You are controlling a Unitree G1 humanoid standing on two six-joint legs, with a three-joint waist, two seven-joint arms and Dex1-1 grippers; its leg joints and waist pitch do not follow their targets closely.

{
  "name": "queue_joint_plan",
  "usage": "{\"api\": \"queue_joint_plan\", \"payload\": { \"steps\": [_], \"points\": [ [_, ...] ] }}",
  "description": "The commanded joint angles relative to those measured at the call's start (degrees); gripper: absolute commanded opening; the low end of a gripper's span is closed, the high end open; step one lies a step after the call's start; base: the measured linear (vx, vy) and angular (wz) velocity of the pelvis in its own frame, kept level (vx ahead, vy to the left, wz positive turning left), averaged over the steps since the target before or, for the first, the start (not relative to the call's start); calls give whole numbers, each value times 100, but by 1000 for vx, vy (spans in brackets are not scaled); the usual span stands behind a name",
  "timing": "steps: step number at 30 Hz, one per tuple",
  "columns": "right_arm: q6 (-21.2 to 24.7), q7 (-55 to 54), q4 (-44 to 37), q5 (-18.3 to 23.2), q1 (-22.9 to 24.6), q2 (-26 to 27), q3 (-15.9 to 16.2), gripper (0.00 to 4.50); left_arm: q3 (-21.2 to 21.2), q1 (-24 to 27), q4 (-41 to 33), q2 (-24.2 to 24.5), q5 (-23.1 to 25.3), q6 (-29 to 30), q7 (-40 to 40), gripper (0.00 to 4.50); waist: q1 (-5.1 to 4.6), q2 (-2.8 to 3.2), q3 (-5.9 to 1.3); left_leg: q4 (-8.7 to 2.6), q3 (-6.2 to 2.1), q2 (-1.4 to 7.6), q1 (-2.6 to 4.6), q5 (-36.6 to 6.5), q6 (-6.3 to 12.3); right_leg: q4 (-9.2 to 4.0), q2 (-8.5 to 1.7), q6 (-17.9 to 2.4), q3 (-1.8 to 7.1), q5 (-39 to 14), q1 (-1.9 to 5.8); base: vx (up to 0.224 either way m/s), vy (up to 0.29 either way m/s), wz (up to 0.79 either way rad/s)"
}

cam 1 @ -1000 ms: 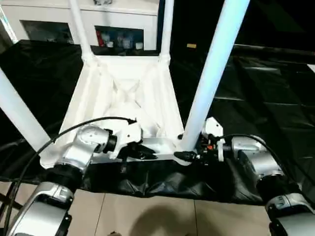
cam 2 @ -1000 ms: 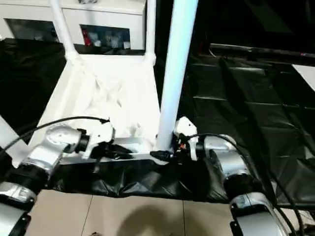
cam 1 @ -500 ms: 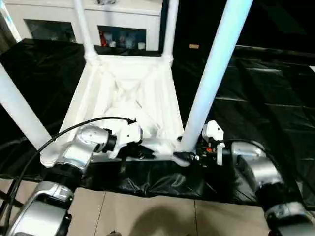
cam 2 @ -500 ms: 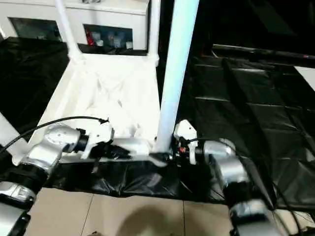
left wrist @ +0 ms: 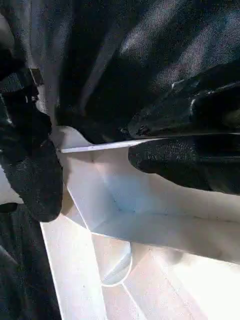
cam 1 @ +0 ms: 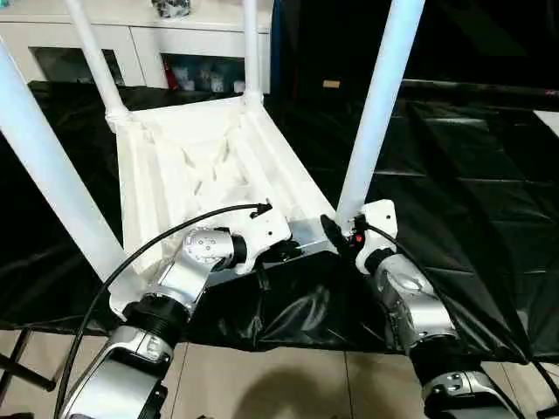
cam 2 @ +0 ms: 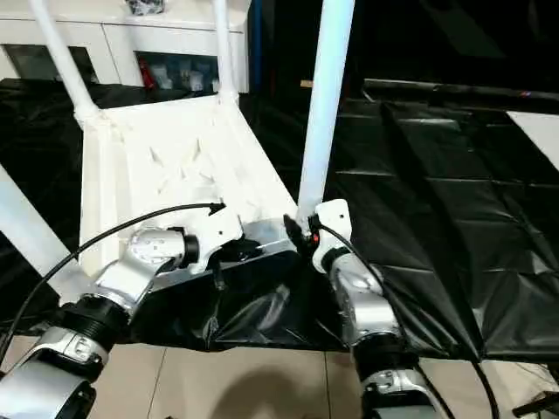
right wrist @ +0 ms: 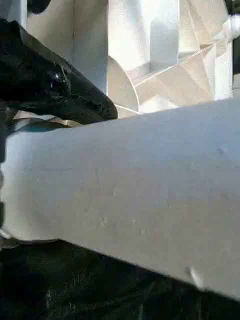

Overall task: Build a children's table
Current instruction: Rotate leg to tighten

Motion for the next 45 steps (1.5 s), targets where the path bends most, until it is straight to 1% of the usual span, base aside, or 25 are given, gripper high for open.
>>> {"api": "queue_joint_plan", "payload": {
  "steps": [1,3,4,5,6,7,8,10,11,12,15,16,17,18,21,23,25,27,30,33,35,36,40,43,45],
  "points": [
    [-122,855,-291,103,-135,43,417,360,-204,-24,-89,-249,-324,-312,-228,0,-8,-57,-319,-388,-149,310,-13,-843,481,-440,-408,-1156,371,-1027,293,0,0,0],
    [-87,1245,-248,88,-164,-254,495,379,-153,-23,-63,-101,-360,-360,-372,0,1,-66,-320,-369,-142,307,-28,-763,592,-421,-412,-1230,368,-864,310,0,0,0],
    [-52,1475,-203,106,-184,-429,515,379,-125,-16,-51,-26,-406,-371,-494,0,2,-87,-319,-366,-136,307,-28,-756,614,-425,-414,-1236,369,-876,307,0,0,0],
    [-29,1582,-184,119,-193,-508,521,379,-111,-13,-46,6,-427,-371,-548,0,15,-80,-320,-360,-137,305,-29,-757,640,-425,-421,-1243,366,-933,313,0,0,0],
    [13,1868,-198,200,-200,-660,529,379,-92,-6,-27,81,-480,-391,-717,0,14,-107,-313,-361,-134,309,-28,-782,653,-438,-423,-1237,366,-1014,308,0,0,0],
    [39,2059,-213,257,-204,-759,535,379,-80,-1,-13,130,-513,-406,-827,0,22,-99,-315,-358,-138,309,-26,-780,655,-433,-428,-1240,365,-1052,310,0,0,0],
    [108,2274,-239,321,-205,-852,545,379,-73,7,-1,181,-556,-442,-960,0,25,-84,-314,-359,-135,321,-11,-791,662,-436,-420,-1250,366,-1069,290,0,0,0],
    [87,2504,-262,349,-200,-948,577,379,-61,14,18,229,-593,-478,-1072,0,30,-86,-313,-362,-137,326,-11,-792,662,-429,-418,-1265,367,-1048,292,0,0,0],
    [71,3236,-393,451,-134,-1207,719,379,97,-5,146,279,-792,-563,-1283,0,45,-88,-309,-362,-136,328,-3,-819,674,-426,-412,-1271,363,-1016,293,0,0,0],
    [51,3587,-427,468,-111,-1326,773,379,170,-15,213,324,-879,-598,-1452,0,57,-127,-311,-355,-138,322,-22,-799,714,-416,-414,-1259,357,-1013,316,0,0,0],
    [107,3885,-393,492,-136,-1411,802,379,160,-19,263,457,-910,-612,-1750,0,96,-101,-319,-352,-127,347,-18,-702,719,-391,-411,-1315,353,-906,302,0,0,0],
    [163,4154,-356,524,-175,-1493,871,365,144,-40,298,579,-956,-599,-1977,0,92,-101,-312,-355,-124,354,-18,-723,693,-382,-405,-1344,351,-840,291,0,0,0],
    [201,4267,-348,535,-189,-1526,907,356,140,-51,305,630,-981,-586,-2077,0,101,-109,-312,-358,-123,357,-18,-759,682,-381,-413,-1366,349,-852,300,0,0,0],
    [180,4337,-311,504,-217,-1555,946,356,140,-69,326,672,-979,-604,-2113,0,114,-116,-314,-356,-118,358,-13,-783,655,-384,-417,-1370,350,-894,299,0,0,0],
    [153,4571,-135,450,-351,-1642,1057,322,85,-114,350,814,-996,-631,-2316,0,131,-106,-313,-363,-123,363,-1,-806,576,-379,-416,-1376,348,-941,288,0,0,0],
    [197,4686,-80,441,-401,-1674,1097,317,73,-129,363,859,-1006,-635,-2431,0,142,-104,-310,-364,-122,364,0,-797,542,-379,-421,-1371,353,-937,292,0,0,0],
    [190,4731,-49,416,-425,-1698,1133,289,51,-139,373,891,-996,-655,-2500,0,151,-107,-316,-361,-117,362,2,-758,533,-367,-415,-1396,353,-849,292,0,0,0],
    [175,4766,-38,418,-436,-1718,1150,280,42,-153,401,914,-991,-689,-2548,0,172,-108,-317,-358,-116,368,6,-706,535,-353,-424,-1422,358,-739,294,0,0,0],
    [198,4841,-48,443,-432,-1731,1154,249,57,-180,442,940,-1019,-706,-2627,0,190,-111,-320,-355,-113,369,5,-677,534,-344,-427,-1443,357,-683,300,0,0,0],
    [206,4943,-19,449,-454,-1735,1167,240,49,-204,482,975,-1063,-725,-2700,0,190,-111,-317,-357,-114,367,5,-714,526,-347,-424,-1438,353,-724,301,0,0,0],
    [209,4981,-10,461,-455,-1744,1188,215,38,-207,489,991,-1074,-726,-2730,0,192,-119,-318,-355,-115,365,3,-704,514,-345,-425,-1432,356,-730,306,0,0,0],
    [209,4981,-10,461,-455,-1744,1188,209,38,-207,489,991,-1074,-726,-2730,0,190,-109,-318,-358,-117,369,5,-695,506,-346,-425,-1438,356,-722,304,0,0,0],
    [259,4997,-89,479,-346,-1747,1222,201,27,-208,512,1010,-1069,-729,-2765,0,191,-98,-319,-359,-117,372,11,-711,490,-340,-421,-1455,355,-703,302,0,0,0],
    [492,4660,-364,481,-27,-1605,1224,201,19,-160,442,922,-963,-674,-2416,0,208,-106,-318,-364,-118,376,18,-676,503,-337,-420,-1449,358,-624,304,0,0,0],
    [425,4264,-375,366,108,-1466,1212,201,-43,-157,418,842,-806,-620,-2072,0,199,-115,-296,-383,-122,382,22,-823,426,-374,-434,-1377,364,-866,285,0,0,0]
  ]
}}
